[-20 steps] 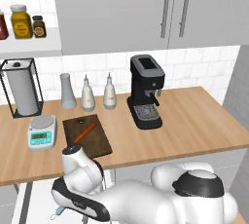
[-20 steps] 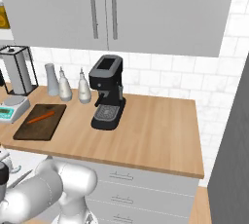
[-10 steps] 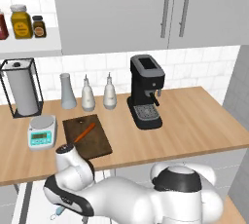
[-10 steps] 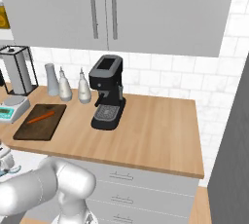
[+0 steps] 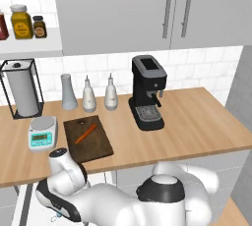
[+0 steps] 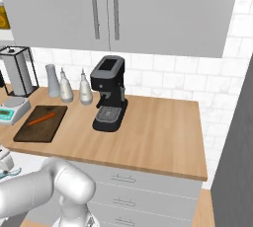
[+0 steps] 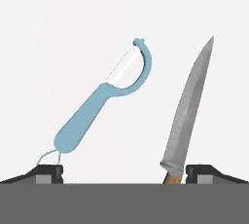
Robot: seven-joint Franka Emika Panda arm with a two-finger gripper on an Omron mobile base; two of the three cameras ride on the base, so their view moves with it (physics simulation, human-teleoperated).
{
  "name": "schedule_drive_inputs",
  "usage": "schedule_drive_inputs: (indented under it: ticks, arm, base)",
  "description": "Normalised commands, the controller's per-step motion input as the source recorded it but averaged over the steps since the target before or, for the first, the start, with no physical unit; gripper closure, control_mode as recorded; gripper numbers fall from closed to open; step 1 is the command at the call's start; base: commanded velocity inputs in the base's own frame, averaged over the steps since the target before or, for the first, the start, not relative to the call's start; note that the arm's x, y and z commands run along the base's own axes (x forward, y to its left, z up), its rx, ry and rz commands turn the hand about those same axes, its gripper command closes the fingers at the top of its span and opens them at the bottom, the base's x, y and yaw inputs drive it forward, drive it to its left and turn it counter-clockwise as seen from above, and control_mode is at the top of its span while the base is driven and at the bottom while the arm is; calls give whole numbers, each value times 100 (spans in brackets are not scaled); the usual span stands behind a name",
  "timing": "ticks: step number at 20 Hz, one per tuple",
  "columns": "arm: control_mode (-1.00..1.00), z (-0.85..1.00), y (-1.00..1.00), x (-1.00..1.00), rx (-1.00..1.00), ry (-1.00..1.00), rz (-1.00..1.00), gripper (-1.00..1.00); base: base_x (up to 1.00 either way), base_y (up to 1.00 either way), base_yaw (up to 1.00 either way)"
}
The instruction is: Place the appropriate cutting tool for cutting the carrot skin on the cutting board.
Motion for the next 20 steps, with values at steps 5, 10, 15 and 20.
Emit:
schedule_drive_inputs:
  ticks: [5, 10, 15, 20]
  arm:
    - [-100, -33, 33, 10, 0, 0, 3, -100]
    - [-100, -24, 22, 10, 0, 0, 3, -100]
    - [-100, -32, 25, 0, 0, 0, 2, -100]
    - [-100, -33, 19, 0, 0, 0, 1, -100]
  base:
    - [0, 0, 0]
    - [0, 0, 0]
    - [0, 0, 0]
    - [0, 0, 0]
